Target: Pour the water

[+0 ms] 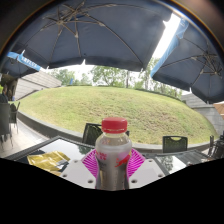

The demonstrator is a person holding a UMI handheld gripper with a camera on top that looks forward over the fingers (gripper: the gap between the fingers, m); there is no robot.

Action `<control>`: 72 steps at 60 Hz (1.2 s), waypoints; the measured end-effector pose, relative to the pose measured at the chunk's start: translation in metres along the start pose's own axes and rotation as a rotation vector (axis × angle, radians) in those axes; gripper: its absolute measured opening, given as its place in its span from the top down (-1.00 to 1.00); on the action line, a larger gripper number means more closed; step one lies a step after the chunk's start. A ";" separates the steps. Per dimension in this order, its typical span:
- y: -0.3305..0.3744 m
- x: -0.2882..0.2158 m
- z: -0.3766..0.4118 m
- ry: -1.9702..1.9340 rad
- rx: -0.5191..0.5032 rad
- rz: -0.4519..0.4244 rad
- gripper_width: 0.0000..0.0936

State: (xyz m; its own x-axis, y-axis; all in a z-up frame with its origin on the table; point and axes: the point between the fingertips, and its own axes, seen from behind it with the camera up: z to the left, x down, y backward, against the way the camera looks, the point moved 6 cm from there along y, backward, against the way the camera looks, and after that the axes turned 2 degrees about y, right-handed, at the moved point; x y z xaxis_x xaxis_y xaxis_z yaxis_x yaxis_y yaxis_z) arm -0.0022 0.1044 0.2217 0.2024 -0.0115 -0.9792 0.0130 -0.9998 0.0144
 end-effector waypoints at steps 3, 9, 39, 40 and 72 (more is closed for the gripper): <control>0.008 0.032 -0.003 -0.081 -0.048 0.030 0.33; 0.011 0.082 -0.002 -0.051 -0.081 0.070 0.33; 0.023 0.115 -0.008 -0.109 -0.124 0.187 -0.83; 0.027 0.109 -0.008 -0.117 -0.122 0.184 -0.78; 0.241 0.116 0.032 -0.163 -0.150 0.143 -0.79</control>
State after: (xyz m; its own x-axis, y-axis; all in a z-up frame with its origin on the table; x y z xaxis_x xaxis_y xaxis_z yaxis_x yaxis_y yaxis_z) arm -0.0070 -0.1381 0.1048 0.0519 -0.1673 -0.9845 0.1426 -0.9745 0.1731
